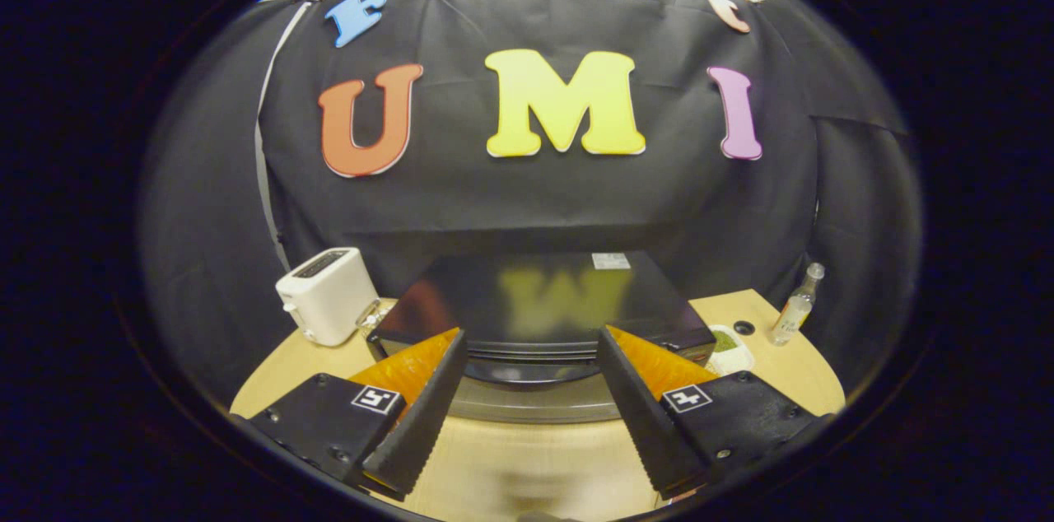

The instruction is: Open the toaster oven, put the food inside, and close the toaster oven door.

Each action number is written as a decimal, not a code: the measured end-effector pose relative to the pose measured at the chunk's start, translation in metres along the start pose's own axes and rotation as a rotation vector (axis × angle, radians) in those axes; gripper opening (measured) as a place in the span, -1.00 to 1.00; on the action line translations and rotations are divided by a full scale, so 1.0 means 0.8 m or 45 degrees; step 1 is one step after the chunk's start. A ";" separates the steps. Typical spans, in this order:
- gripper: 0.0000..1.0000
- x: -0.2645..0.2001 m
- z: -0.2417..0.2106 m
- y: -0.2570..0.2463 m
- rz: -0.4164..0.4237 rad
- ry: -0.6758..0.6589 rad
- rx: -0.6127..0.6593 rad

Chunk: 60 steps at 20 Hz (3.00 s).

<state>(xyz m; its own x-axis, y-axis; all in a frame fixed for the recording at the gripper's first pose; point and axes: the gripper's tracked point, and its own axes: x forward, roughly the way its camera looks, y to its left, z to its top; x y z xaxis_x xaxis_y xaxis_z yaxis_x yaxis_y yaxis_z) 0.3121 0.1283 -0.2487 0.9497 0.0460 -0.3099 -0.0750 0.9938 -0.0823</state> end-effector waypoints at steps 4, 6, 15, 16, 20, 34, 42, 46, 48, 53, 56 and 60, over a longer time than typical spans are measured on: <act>1.00 0.030 -0.012 0.013 0.007 0.016 0.008; 1.00 0.032 -0.012 0.013 0.003 0.018 -0.002; 1.00 0.003 -0.031 0.016 -0.026 0.067 -0.036; 1.00 -0.003 -0.035 0.016 -0.028 0.077 -0.036; 1.00 -0.034 -0.060 0.018 -0.028 0.105 -0.065; 1.00 -0.091 -0.232 0.013 0.001 0.440 -0.017; 1.00 -0.080 -0.278 0.006 0.028 0.551 -0.079; 1.00 -0.088 -0.266 0.005 0.078 0.527 -0.089; 1.00 -0.101 -0.259 -0.002 0.102 0.538 -0.056; 1.00 -0.157 -0.207 -0.058 0.079 0.427 -0.023; 1.00 -0.196 -0.174 -0.132 -0.023 0.357 -0.002; 1.00 -0.235 -0.164 -0.247 -0.130 0.355 -0.006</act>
<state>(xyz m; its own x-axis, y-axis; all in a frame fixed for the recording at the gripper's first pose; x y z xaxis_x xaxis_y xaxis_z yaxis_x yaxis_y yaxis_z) 0.1085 -0.0901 -0.2983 0.8322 -0.0845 -0.5479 0.0145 0.9913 -0.1308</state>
